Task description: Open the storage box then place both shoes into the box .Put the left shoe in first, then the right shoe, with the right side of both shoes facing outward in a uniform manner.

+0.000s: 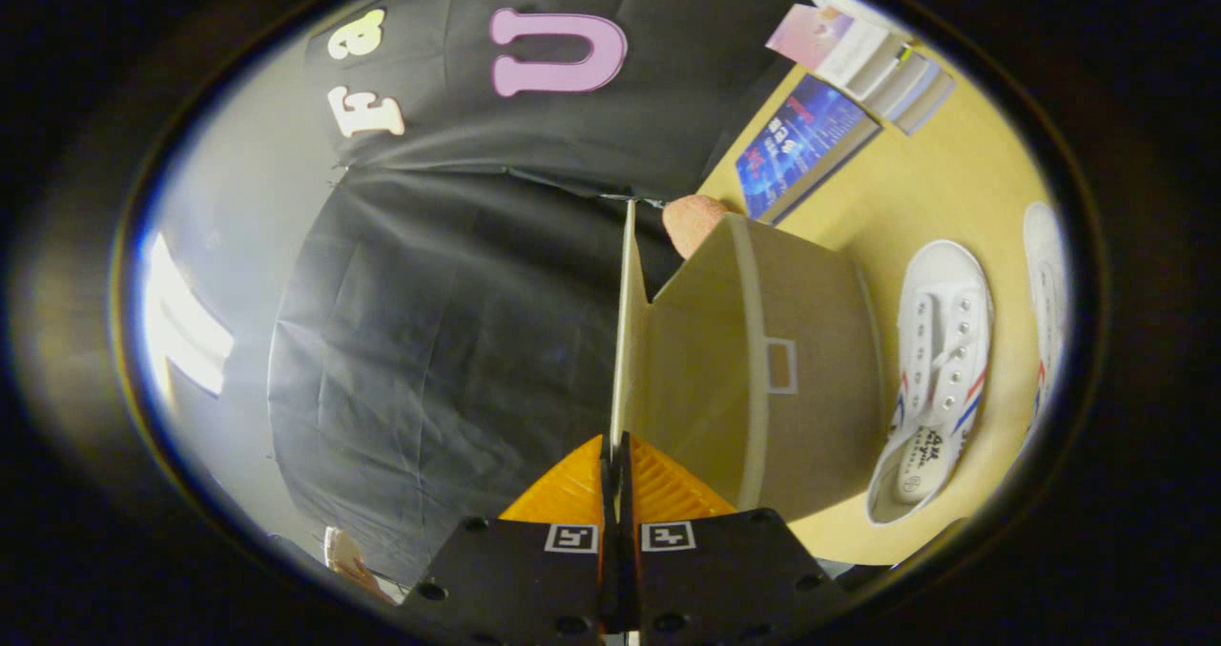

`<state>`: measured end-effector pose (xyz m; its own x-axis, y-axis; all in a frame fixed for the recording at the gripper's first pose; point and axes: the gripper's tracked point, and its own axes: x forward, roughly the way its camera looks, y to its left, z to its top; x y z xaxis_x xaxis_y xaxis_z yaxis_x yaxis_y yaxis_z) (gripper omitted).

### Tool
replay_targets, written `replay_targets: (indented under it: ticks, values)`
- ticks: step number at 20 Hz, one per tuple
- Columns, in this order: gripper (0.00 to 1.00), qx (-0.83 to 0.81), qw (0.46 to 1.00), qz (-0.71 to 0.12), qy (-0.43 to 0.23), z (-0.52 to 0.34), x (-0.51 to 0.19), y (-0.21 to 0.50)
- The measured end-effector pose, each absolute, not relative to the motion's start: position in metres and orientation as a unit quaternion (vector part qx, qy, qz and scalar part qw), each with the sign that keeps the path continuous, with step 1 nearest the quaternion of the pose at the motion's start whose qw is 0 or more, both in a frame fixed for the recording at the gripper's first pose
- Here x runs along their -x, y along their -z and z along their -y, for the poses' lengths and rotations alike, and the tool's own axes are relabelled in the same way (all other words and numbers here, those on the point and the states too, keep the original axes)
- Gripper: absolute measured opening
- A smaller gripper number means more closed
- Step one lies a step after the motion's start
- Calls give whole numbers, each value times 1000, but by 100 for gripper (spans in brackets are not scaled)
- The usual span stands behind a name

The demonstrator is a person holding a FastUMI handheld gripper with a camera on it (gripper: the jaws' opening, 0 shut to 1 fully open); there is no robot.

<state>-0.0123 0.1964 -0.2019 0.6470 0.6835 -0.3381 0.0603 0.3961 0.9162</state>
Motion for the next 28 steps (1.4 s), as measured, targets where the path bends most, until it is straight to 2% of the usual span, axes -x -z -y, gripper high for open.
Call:
replay_targets:
  ticks: [7, 13, 20, 26, 28]
  values:
    - [3, -466, 761, -360, -272, -296, -24, 153]
    - [3, -472, 737, -389, -287, -396, -54, 177]
    - [3, -425, 742, -456, -247, -478, -66, 247]
    - [6, -408, 770, -452, -191, -474, -80, 268]
    - [24, -416, 775, -443, -172, -460, -88, 264]
